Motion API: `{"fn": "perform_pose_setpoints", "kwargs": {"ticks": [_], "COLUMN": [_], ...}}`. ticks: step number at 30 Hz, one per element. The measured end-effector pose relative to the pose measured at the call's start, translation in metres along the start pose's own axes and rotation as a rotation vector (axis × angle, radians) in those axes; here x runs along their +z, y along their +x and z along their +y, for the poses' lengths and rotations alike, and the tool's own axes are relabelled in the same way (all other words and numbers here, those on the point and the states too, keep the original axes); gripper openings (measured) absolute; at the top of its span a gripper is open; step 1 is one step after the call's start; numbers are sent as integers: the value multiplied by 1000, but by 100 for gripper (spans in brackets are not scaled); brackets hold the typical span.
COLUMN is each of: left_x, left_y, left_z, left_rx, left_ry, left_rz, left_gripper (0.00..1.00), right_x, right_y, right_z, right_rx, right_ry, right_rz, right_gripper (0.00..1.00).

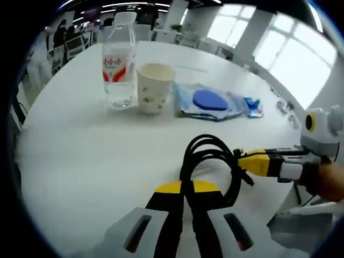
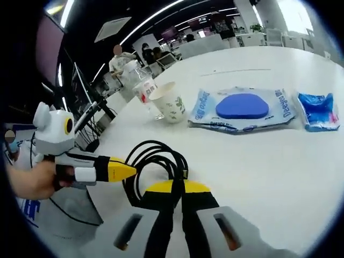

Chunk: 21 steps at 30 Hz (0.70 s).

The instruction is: Arrange the tabletop items into an orderly group along one side of the table until the central work area is clear of visible clutter.

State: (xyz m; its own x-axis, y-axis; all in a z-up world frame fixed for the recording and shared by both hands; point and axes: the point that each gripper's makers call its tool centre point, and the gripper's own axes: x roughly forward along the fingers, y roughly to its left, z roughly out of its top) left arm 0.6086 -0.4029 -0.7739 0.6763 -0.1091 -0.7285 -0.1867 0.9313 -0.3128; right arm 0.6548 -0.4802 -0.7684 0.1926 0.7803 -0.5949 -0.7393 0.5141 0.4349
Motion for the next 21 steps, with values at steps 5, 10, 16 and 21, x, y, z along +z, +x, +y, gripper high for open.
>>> {"fn": "perform_pose_setpoints", "kwargs": {"ticks": [5, 10, 16, 21], "left_x": [7, 12, 16, 20], "left_y": [2, 5, 10, 16], "left_z": [-5, -12, -25, -38], "left_rx": [-3, -5, -17, -25], "left_ry": [9, 18, 26, 34], "left_rz": [-8, -7, -4, -5], "left_gripper": [0, 0, 0, 0], "right_x": [7, 10, 13, 15], "right_y": [-4, -10, -19, -27], "right_z": [-4, -10, -23, -34], "right_rx": [-1, -6, -15, -23], "right_ry": [0, 2, 12, 21], "right_rz": [-11, -18, -30, -41], "right_gripper": [0, 0, 0, 0]}}
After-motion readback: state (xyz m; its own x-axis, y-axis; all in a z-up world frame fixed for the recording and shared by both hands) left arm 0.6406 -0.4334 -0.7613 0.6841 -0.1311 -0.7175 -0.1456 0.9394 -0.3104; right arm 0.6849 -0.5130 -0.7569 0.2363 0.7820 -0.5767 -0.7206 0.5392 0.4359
